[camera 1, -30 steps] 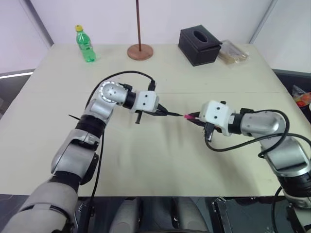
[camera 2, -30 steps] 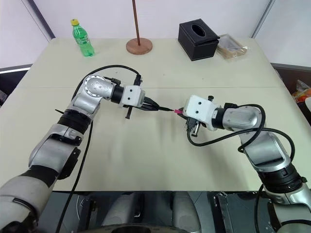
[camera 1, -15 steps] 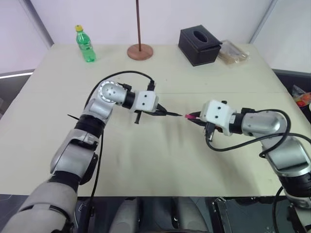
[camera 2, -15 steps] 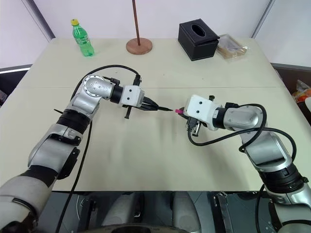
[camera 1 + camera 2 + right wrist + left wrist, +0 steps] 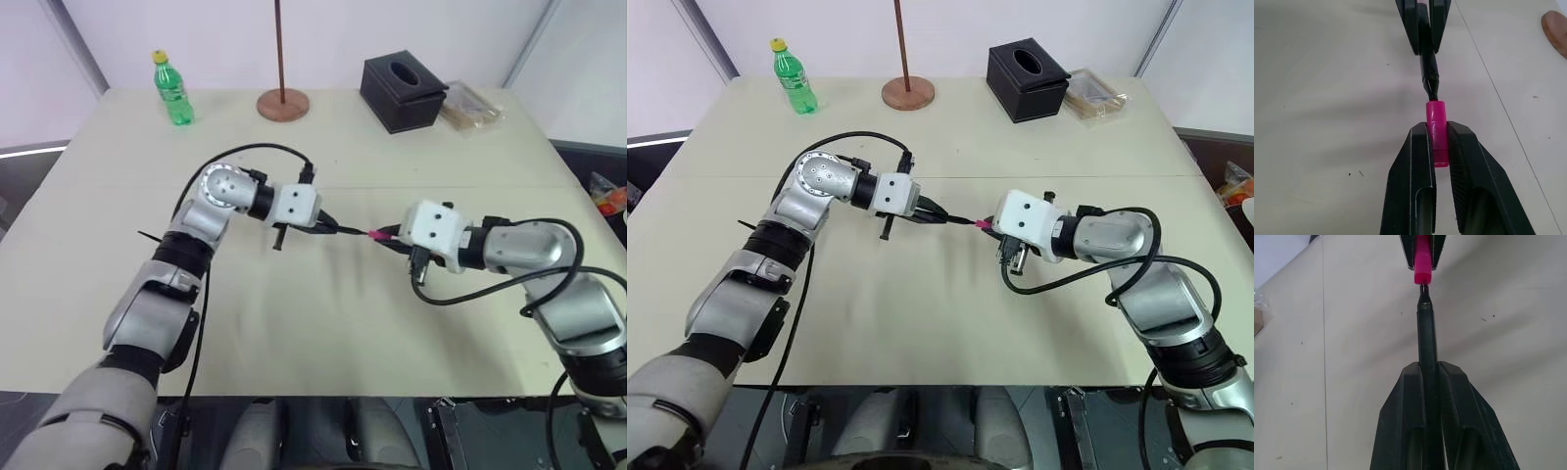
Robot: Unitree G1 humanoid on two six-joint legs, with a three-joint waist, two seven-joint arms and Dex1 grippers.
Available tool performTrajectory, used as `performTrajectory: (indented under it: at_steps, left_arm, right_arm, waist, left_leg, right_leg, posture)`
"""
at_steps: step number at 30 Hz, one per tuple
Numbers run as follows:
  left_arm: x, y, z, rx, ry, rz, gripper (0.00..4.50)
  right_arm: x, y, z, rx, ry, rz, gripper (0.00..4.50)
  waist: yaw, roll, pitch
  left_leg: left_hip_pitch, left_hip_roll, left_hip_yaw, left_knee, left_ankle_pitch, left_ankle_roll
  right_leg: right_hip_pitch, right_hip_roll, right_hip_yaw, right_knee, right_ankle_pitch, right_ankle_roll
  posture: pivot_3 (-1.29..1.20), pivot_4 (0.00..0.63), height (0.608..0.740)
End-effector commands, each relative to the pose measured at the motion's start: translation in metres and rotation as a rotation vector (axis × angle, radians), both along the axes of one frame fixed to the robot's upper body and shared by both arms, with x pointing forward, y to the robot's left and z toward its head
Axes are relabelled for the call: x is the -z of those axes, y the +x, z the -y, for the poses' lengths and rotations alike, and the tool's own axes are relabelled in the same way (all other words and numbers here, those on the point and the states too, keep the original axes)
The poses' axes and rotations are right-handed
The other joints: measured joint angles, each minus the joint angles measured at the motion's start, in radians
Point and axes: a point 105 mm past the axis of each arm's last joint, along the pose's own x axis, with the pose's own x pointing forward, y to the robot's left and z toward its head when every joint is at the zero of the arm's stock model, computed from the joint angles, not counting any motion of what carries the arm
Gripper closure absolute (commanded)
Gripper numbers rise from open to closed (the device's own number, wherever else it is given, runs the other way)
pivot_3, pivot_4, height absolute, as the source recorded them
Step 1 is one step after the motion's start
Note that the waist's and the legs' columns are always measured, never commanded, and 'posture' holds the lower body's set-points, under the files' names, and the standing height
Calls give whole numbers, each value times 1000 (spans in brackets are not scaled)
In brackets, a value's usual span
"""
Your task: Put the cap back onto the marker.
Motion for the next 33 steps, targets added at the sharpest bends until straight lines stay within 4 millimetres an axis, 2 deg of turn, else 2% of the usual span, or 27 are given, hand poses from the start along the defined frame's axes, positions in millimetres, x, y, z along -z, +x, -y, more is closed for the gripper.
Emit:
performTrajectory:
  at_steps: [1, 15, 33]
  left_arm:
    - [-8, -1, 4, 16, -12, 37, 4500]
    - [-8, -4, 11, 34, -30, 56, 4500]
    - [-12, -3, 24, 50, -86, 226, 4500]
  right_arm:
    - [-14, -4, -8, -35, 8, 56, 4440]
    - [-11, -2, -14, -48, 20, 47, 4440]
    - [-1, 4, -17, -41, 14, 16, 4440]
  waist:
    - [0, 0, 0]
    - [0, 0, 0]
    - [0, 0, 0]
  left_leg:
    - [0, 0, 0, 0, 0, 0]
    - [0, 0, 0, 0, 0, 0]
    - [0, 0, 0, 0, 0, 0]
  right_leg:
    - [0, 0, 0, 0, 0, 0]
    - [0, 0, 0, 0, 0, 0]
    - [0, 0, 0, 0, 0, 0]
  posture:
    - [0, 150, 740]
    - [0, 150, 740]
    - [0, 150, 740]
